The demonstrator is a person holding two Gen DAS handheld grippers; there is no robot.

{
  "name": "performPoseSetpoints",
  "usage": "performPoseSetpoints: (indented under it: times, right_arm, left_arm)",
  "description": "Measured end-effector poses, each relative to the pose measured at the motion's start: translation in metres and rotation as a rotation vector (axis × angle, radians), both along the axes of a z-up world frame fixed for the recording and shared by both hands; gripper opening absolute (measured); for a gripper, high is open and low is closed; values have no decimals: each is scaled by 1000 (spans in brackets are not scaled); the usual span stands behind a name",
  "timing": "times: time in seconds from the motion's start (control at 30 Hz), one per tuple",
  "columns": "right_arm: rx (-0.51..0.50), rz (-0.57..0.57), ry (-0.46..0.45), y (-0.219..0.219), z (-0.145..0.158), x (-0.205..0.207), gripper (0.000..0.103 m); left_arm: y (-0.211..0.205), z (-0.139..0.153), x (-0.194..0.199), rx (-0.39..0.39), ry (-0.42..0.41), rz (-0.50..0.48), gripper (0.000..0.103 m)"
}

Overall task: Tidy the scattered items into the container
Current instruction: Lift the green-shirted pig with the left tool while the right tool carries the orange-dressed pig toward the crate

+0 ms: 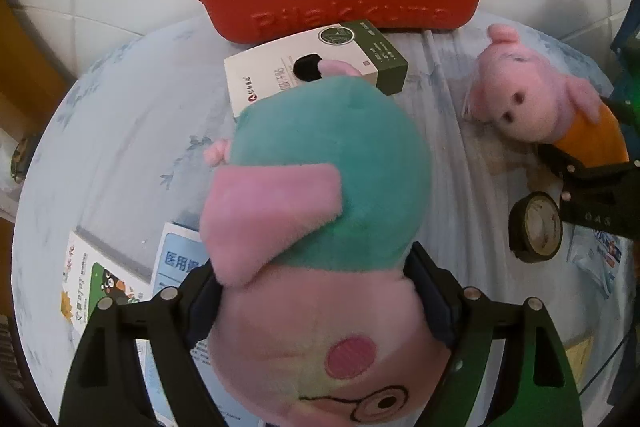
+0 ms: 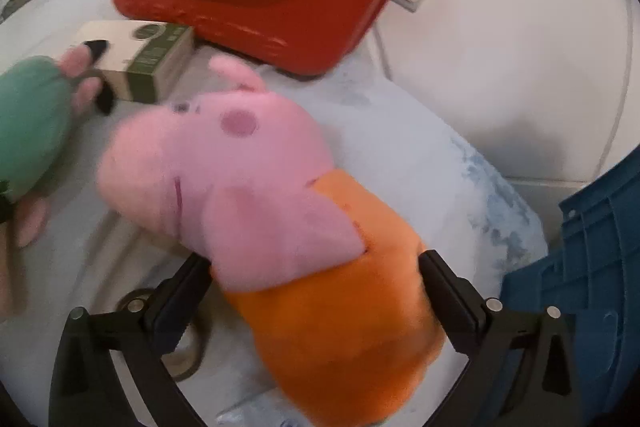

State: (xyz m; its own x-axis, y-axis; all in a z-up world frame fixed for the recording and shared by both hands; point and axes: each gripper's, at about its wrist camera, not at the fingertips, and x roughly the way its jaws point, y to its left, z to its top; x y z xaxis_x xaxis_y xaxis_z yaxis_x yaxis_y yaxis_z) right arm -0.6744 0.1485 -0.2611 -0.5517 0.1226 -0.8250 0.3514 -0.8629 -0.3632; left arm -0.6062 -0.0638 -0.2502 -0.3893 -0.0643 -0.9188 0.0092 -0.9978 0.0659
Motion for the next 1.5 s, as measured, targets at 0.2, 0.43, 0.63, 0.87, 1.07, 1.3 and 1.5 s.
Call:
performPoseSetpoints:
  times: [0.2,0.43,0.63,0.87,1.07,1.3,1.5]
  right_arm:
    - [-114,-109,15,23,12,-10,82]
    - [-461,-204,-74,65,34,11,80]
    - [-506,-209,-64,65,51,39,75]
    - [-629,-196,-77,54,80,92,74]
    - [-673,-176,-51,36,110,152,74]
    - [-689,-176,19,21,145,205,74]
    - [-684,-219,137,9,193,260,74]
  left_arm:
    - [7,10,1,14,16,-14,80]
    - [8,34,14,39,53,-15,80]
    - [10,54,26,60,85,-16,80]
    - [4,90,71,86,131,-12,80]
    - [-6,114,125,88,167,2,80]
    - [-22,145,180,101,222,-20,80]
    - [-28,174,214,112,280,-109,80]
